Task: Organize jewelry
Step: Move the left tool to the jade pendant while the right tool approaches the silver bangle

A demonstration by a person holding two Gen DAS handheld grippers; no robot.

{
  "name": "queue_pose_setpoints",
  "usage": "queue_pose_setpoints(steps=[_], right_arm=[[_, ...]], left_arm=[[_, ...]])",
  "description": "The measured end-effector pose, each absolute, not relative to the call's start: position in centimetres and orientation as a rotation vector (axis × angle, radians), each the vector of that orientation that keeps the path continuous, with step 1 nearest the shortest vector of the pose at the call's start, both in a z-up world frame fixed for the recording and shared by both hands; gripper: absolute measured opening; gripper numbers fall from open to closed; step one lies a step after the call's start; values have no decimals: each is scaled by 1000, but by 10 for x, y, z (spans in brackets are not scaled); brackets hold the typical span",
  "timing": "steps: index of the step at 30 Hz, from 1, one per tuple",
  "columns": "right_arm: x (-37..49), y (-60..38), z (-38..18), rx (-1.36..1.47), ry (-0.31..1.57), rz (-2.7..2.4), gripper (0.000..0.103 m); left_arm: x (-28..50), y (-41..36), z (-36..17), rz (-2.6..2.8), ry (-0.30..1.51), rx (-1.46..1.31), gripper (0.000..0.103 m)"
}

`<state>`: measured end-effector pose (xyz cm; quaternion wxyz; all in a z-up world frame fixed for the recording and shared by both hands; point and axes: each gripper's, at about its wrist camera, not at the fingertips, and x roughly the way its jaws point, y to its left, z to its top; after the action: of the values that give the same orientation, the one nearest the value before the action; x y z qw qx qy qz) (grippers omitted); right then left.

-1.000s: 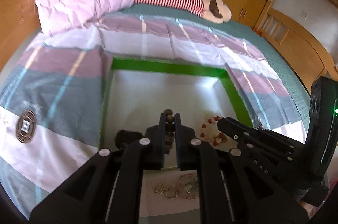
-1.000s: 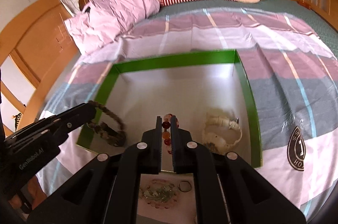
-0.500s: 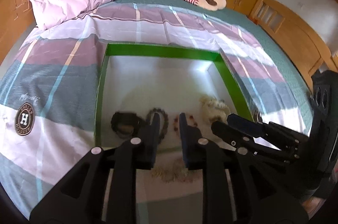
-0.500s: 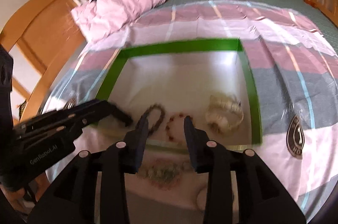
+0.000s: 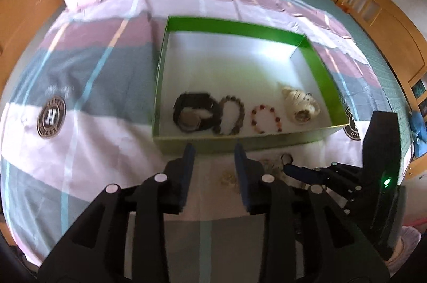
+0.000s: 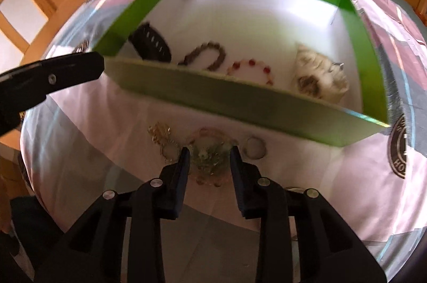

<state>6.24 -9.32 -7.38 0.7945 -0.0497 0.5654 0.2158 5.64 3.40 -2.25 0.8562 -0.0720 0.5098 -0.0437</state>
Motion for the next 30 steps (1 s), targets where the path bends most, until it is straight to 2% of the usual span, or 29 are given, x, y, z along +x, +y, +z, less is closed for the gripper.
queue_pose_setpoints(steps=[3, 5, 8, 19, 21, 23, 26, 28, 30], right_arm=[[60, -88, -80, -139, 1212, 445, 30], [60, -90, -78, -147, 1203, 429, 4], [59, -102, -74, -125, 1203, 405, 1], [68, -157, -61, 14, 1210, 310, 1], [69, -162, -63, 30, 1228, 290, 4], [66, -164, -62, 46, 1233, 284, 15], [67, -164, -59, 61, 1228, 291, 16], [65, -164, -58, 58, 1225, 292, 16], [66, -163, -58, 57, 1226, 294, 15]], left_arm=[[56, 35, -26, -83, 1085, -136, 35], [55, 34, -28, -83, 1092, -123, 40], [53, 30, -33, -89, 1108, -99, 41], [61, -5, -56, -103, 1160, -23, 41], [63, -18, -64, -127, 1180, -7, 42], [65, -27, -69, -144, 1191, 6, 44], [65, -42, -76, -163, 1193, 42, 44], [65, -48, -79, -175, 1200, 57, 36], [65, -50, -84, -179, 1215, 69, 35]])
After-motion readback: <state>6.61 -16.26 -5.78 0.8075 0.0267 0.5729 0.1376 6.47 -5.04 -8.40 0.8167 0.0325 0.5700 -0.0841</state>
